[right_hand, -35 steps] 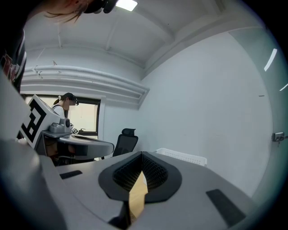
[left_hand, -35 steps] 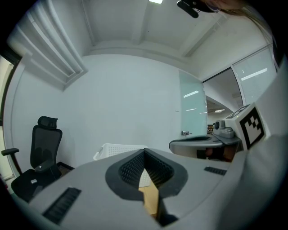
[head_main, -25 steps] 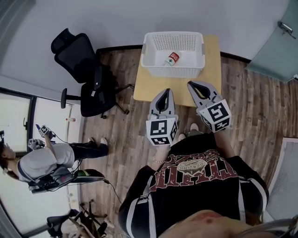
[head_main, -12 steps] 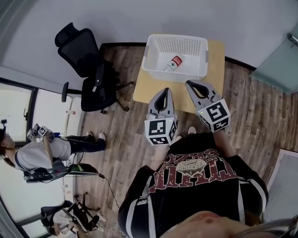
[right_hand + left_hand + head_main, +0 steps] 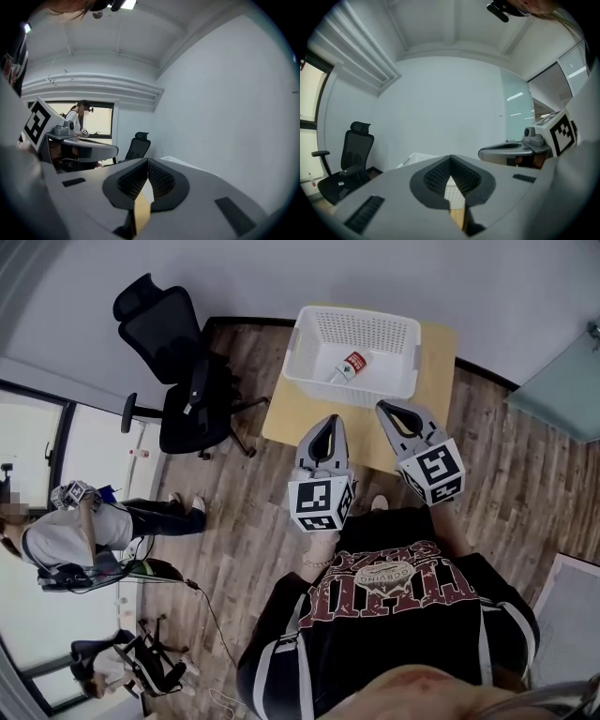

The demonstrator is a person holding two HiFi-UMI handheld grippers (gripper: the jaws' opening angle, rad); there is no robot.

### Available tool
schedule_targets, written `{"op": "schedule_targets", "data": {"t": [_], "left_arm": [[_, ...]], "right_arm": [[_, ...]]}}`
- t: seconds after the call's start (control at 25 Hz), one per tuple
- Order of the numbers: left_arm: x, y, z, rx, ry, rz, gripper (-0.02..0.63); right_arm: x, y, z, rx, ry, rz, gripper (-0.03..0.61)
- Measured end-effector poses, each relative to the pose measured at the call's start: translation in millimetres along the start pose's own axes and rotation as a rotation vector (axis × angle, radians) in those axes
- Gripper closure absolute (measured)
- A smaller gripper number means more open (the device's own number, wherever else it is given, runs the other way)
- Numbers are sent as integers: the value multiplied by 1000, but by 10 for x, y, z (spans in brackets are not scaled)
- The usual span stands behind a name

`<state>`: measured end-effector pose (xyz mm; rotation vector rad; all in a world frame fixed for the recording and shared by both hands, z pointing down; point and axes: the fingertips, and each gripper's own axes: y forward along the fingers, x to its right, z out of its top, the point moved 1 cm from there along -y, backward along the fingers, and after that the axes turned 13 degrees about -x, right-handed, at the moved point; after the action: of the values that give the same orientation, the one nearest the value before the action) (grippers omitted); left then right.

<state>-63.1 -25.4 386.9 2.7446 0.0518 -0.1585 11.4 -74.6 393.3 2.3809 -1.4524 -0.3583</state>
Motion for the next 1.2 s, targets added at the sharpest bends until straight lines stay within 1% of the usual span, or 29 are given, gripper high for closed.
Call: {"op": "schedule_targets", "data": {"t": [0.28,0.48,0.8,1.2], "left_arm": [[3,100,28,5,-9,17,566],[-20,190,84,8,-5,23,566],[-109,347,146,4,1,2,566],[-389,600,213,-7,-4,-26,566]], "right_arm": [[109,14,-24,0,-5,11,561],[226,39,-19,3,8,-4,561],[346,157,-1,-4,28,-26,561],[488,479,71,-22,37,-60,561]]}}
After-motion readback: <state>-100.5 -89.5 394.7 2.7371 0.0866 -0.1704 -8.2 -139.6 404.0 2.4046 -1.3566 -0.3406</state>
